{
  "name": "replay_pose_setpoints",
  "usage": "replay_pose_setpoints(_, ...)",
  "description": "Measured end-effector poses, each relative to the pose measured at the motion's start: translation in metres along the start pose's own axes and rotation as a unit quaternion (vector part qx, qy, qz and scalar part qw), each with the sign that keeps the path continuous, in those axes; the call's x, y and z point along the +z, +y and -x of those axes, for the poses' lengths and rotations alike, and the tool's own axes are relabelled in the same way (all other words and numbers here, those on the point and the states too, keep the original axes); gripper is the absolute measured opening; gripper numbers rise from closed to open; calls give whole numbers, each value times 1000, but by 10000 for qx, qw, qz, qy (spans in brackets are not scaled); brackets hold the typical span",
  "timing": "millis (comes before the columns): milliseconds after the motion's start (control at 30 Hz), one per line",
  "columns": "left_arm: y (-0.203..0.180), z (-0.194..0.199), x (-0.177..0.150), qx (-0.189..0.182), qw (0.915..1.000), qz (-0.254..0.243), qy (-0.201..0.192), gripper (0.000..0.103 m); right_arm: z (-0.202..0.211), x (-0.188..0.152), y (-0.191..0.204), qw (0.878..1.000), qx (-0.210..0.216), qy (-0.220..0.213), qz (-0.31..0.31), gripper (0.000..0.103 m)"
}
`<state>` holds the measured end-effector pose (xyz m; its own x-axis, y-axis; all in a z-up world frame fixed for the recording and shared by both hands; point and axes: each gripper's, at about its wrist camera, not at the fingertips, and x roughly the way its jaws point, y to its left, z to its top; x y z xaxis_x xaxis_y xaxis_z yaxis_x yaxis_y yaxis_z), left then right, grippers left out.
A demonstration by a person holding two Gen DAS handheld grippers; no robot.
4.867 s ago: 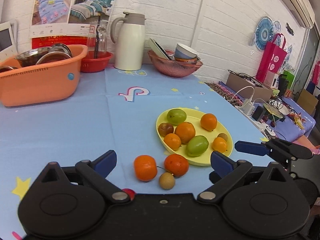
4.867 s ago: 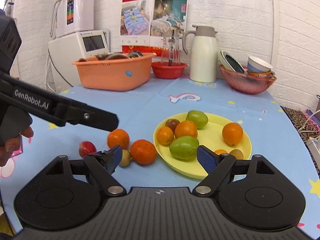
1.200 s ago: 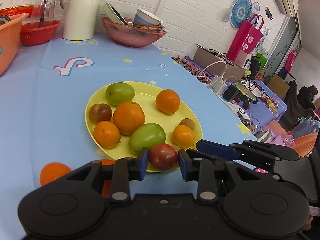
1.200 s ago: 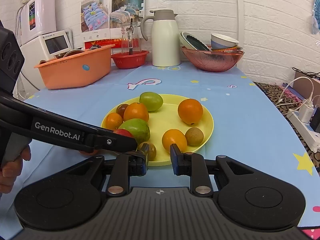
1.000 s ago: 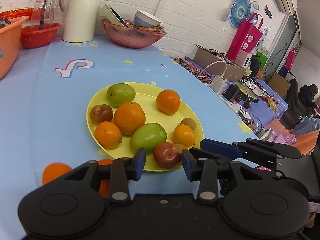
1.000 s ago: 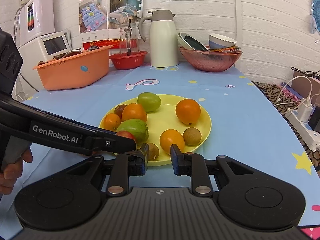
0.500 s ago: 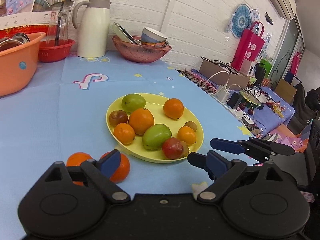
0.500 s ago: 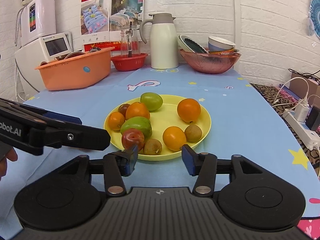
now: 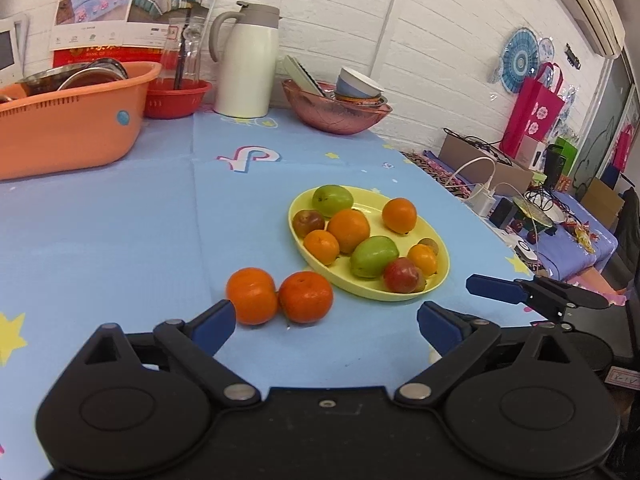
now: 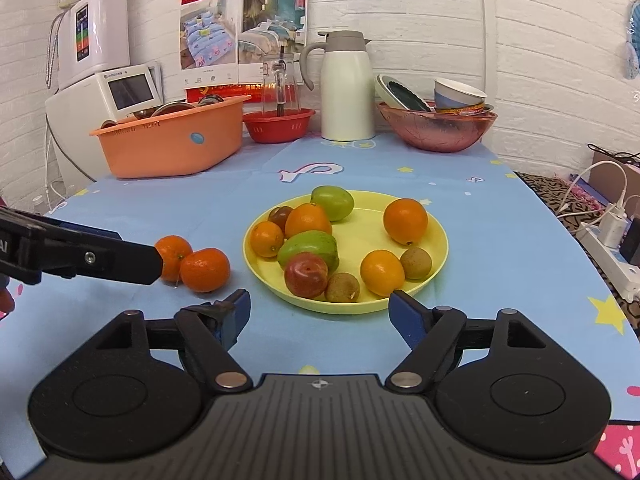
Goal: Organize fruits
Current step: 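Move both tools back to the last two oranges, then grasp an orange with the left tool while the right tool grasps the other orange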
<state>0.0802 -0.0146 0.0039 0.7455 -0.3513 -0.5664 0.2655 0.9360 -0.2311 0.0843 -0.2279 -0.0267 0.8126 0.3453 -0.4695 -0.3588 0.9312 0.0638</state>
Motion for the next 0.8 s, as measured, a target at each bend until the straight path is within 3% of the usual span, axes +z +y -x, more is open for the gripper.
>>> replay_pose_setpoints(267,35,0,-5,370,9983,442,55,103,-1,3,24,9989,464,88,20,103)
replay_pose_setpoints(600,52,-26,7,380,9977,542,126,103,-19,7,52,9965,721,384,161,103)
replay_pose_setpoints(800,55,-31,12,88,9983,554,172,103,-33,12,60,9961,697,487,245,86)
